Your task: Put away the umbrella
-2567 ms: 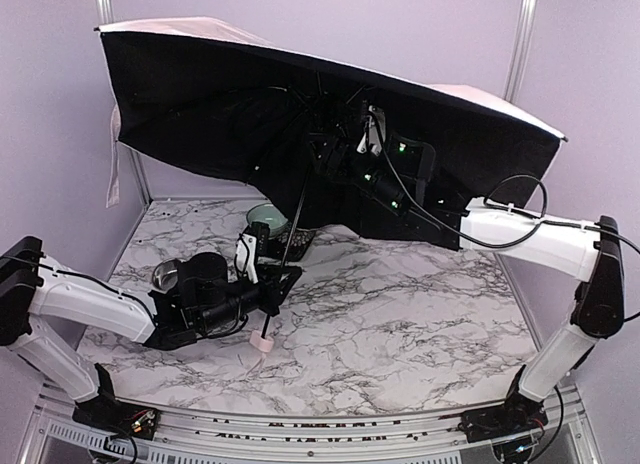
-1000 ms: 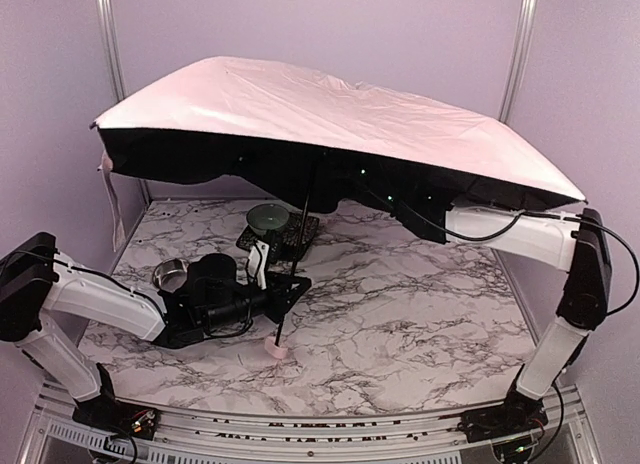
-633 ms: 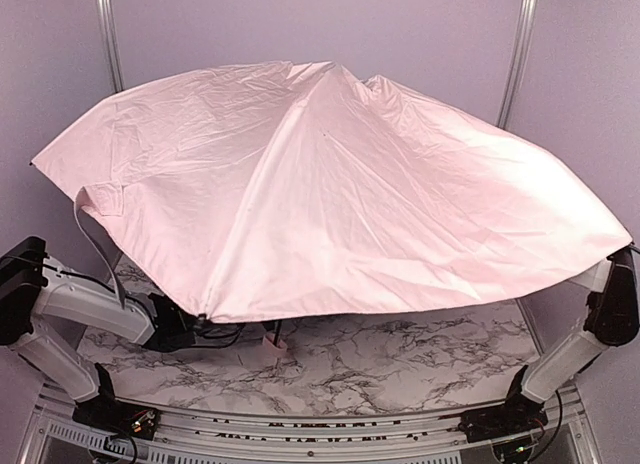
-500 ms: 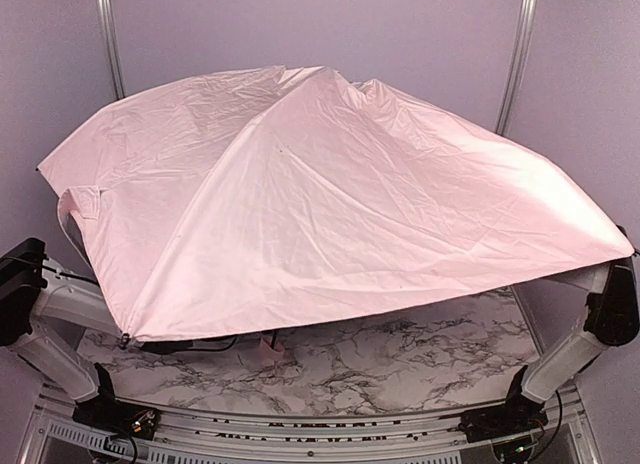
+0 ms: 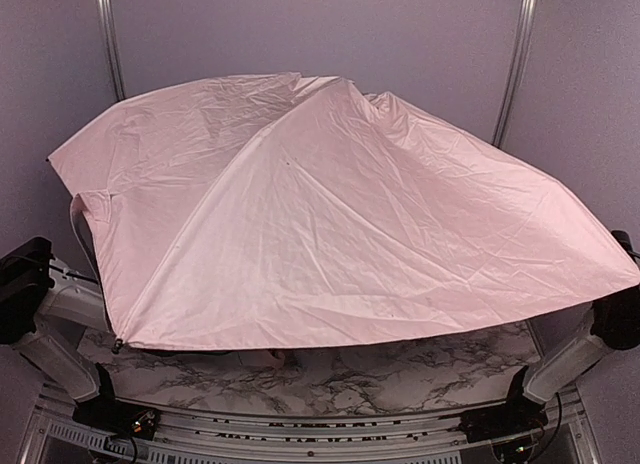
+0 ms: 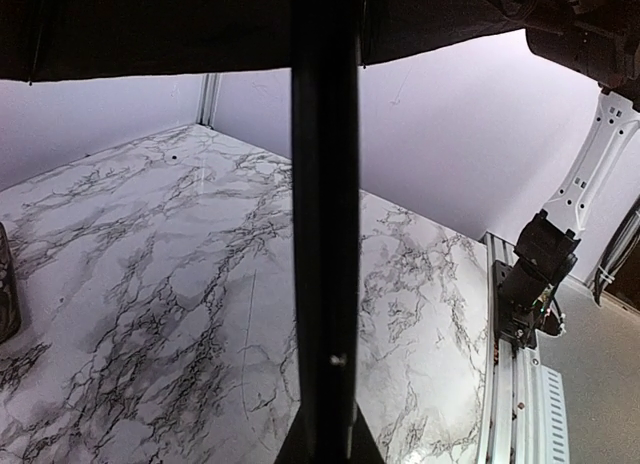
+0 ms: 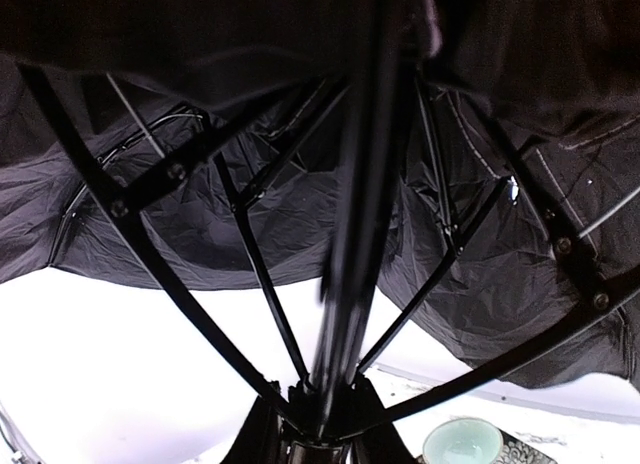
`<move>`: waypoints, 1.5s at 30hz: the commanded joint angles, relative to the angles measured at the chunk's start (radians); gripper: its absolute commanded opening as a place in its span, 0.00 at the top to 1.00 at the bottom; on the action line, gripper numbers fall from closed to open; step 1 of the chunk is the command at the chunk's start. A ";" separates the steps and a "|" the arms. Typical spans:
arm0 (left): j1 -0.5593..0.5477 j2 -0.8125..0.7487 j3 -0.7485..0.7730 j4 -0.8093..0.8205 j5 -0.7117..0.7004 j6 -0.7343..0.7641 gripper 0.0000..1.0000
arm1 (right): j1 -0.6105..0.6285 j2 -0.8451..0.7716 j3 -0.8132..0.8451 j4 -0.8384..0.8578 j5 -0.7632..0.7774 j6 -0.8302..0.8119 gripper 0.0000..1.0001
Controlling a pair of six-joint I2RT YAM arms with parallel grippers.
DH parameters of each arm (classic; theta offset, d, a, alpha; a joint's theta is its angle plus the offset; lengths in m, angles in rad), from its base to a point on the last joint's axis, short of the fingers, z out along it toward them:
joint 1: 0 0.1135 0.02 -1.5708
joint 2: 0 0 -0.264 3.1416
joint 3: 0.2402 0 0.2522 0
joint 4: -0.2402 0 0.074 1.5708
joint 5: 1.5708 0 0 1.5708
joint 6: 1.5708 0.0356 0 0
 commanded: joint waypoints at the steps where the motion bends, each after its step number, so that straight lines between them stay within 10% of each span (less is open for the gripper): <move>1: 0.040 -0.061 0.155 0.567 -0.047 -0.095 1.00 | 0.068 0.118 -0.110 -0.409 -0.090 -0.097 0.81; 45: 0.126 0.169 0.200 0.667 -0.065 -0.191 1.00 | 0.164 0.168 -0.200 -0.317 0.056 -0.056 0.75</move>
